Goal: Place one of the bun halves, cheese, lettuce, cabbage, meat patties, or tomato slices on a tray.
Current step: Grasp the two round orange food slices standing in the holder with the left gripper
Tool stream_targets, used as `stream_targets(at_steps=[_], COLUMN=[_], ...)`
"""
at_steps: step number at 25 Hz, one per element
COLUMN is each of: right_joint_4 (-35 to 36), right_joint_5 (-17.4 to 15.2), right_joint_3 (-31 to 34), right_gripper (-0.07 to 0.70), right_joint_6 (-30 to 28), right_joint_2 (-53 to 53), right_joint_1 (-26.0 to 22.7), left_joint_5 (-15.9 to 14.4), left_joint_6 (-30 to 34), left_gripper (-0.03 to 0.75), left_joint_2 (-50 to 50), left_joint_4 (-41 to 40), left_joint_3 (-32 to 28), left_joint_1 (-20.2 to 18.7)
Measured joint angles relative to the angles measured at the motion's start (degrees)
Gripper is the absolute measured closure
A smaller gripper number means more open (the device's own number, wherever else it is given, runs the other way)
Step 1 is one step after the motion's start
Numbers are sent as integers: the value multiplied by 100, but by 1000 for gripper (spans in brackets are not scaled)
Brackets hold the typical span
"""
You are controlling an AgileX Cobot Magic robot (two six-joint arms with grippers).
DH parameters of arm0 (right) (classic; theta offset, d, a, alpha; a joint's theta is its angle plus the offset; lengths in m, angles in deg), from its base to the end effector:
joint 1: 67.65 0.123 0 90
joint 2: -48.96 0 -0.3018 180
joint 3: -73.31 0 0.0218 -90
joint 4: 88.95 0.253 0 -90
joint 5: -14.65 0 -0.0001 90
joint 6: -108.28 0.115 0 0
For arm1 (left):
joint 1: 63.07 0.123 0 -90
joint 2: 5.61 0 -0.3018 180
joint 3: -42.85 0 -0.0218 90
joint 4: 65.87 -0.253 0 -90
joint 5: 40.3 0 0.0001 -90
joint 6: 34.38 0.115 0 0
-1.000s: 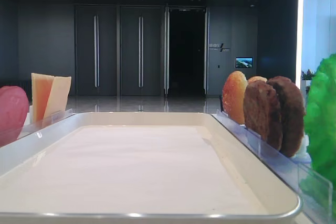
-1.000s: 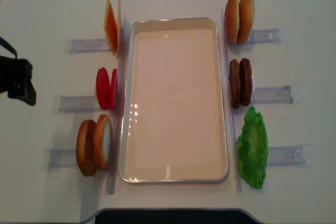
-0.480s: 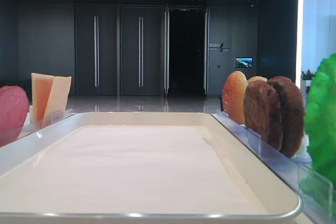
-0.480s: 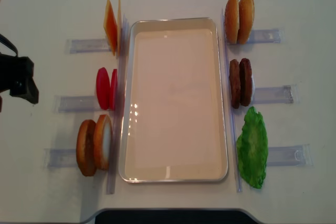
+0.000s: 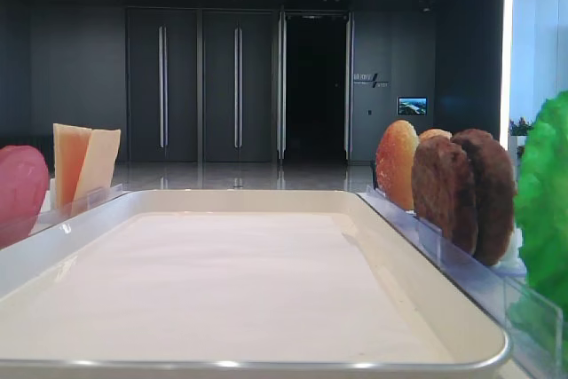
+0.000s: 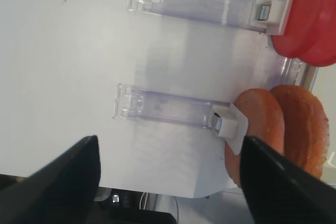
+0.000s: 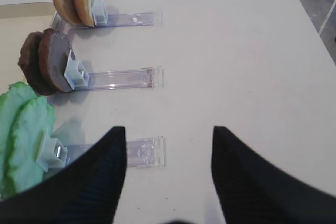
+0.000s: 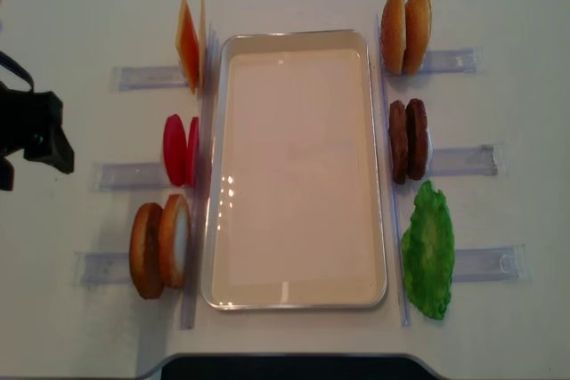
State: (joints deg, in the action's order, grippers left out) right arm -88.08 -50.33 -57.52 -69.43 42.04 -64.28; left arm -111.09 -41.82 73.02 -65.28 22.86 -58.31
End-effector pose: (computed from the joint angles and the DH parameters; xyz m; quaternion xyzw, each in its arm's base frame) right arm -0.0034 0.0014 0.2592 -0.0088 0.8706 0.0318 0.4909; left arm 0.2143 0.0167 0.2895 -0.1070 0.9900 -0.0072 0.0921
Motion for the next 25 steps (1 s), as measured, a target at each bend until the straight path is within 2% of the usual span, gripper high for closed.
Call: stream_targets(at_steps=[4, 7, 10, 21, 25], right_joint_4=[0, 0, 0, 0, 0], right_joint_5=[0, 0, 0, 0, 0], right_joint_3=[0, 0, 0, 0, 0], right_gripper=[249, 249, 249, 249, 249], right_joint_6=[0, 0, 0, 0, 0], right_joint_2=[0, 0, 0, 0, 0], right_joint_1=[0, 0, 0, 0, 0], left_joint_5=[0, 0, 0, 6, 17], left_joint_6=[-148, -397, -662, -2181, -2707], left_gripper=[83, 83, 83, 83, 83], left_joint_2=[0, 0, 0, 28, 168], left_joint_4=[63, 49, 42, 47, -10], left_joint_3=[0, 0, 0, 3, 3], left_joint_1=[-34, -316, -797, -3100, -3685])
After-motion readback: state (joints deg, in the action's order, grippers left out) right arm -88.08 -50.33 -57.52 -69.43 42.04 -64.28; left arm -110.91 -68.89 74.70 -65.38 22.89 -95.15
